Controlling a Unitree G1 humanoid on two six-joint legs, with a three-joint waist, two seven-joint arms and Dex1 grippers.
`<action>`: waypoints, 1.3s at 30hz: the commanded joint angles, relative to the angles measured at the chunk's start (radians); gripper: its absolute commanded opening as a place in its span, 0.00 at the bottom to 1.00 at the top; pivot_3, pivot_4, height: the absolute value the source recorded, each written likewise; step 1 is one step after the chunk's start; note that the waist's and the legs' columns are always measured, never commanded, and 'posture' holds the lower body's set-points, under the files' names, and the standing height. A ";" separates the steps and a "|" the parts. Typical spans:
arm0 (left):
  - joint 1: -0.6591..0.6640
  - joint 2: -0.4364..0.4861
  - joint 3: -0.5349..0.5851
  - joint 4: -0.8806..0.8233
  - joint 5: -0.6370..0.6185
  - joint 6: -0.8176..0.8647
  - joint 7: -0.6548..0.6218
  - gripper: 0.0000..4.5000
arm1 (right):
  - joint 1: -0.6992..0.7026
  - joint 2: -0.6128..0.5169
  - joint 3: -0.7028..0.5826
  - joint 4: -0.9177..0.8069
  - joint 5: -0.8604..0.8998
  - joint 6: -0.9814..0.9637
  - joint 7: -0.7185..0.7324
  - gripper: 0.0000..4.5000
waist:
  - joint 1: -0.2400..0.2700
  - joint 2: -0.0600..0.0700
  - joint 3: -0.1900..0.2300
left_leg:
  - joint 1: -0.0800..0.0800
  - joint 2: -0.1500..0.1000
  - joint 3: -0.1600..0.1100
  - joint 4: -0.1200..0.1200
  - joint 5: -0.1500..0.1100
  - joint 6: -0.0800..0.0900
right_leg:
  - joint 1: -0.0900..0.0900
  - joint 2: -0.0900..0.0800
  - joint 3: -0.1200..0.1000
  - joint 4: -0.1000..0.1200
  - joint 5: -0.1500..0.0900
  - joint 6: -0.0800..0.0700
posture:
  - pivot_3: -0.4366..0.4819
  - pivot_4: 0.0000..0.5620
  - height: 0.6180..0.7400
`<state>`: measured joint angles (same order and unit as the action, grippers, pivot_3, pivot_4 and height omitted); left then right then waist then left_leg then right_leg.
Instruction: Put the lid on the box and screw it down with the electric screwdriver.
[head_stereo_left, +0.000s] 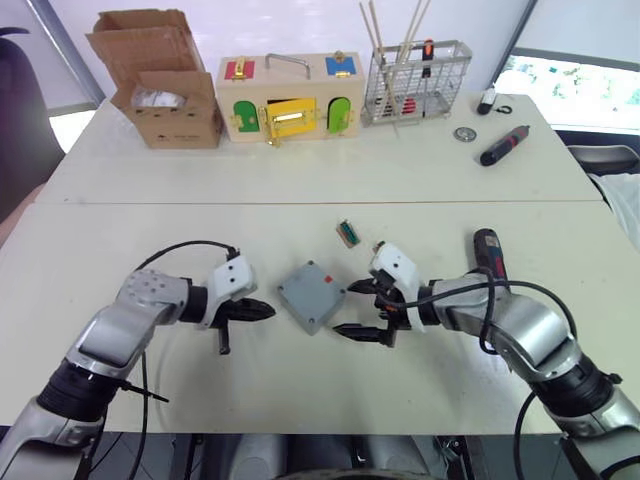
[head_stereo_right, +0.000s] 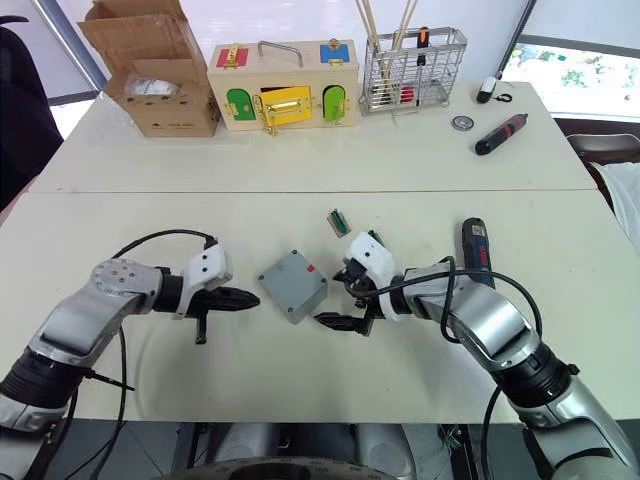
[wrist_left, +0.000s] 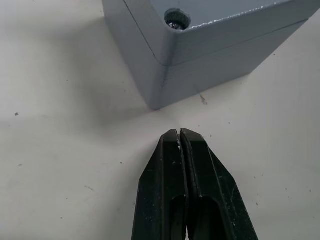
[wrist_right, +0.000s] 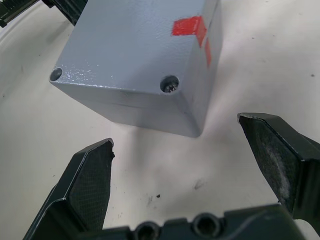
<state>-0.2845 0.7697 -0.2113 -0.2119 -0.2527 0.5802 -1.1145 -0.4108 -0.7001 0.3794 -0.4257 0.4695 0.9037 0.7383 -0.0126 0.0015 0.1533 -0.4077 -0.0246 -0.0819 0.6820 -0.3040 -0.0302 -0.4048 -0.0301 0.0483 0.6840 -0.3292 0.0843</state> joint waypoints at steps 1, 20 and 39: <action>-0.009 -0.024 0.010 -0.021 -0.015 0.007 0.025 0.00 | -0.019 0.024 0.004 -0.013 -0.017 -0.024 0.021 0.99 | 0.001 0.000 0.000 | 0.000 0.000 0.000 0.000 0.000 0.000 | 0.000 0.000 0.000 0.000 0.000 0.000 | 0.48 0.27 1.00; -0.135 -0.135 -0.024 0.161 0.052 -0.100 0.059 0.00 | 0.071 0.054 -0.036 -0.136 0.022 0.099 -0.002 0.99 | 0.000 0.000 0.000 | 0.000 0.000 0.000 0.000 0.000 0.000 | 0.000 0.000 0.000 0.000 0.000 0.000 | 0.48 0.27 1.00; -0.142 -0.146 -0.018 0.162 0.059 -0.116 0.061 0.00 | 0.090 0.008 -0.101 -0.199 0.045 0.147 -0.010 0.99 | 0.002 0.000 0.000 | 0.000 0.000 0.000 0.000 0.000 0.000 | 0.000 0.000 0.000 0.000 0.000 0.000 | 0.48 0.27 1.00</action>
<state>-0.4080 0.6106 -0.2411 -0.0272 -0.1861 0.4698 -1.0418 -0.3233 -0.6677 0.3268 -0.5782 0.4987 1.0459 0.7282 -0.0108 0.0014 0.1533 -0.4077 -0.0250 -0.0819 0.6822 -0.3039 -0.0303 -0.4048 -0.0305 0.0481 0.6841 -0.3292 0.0843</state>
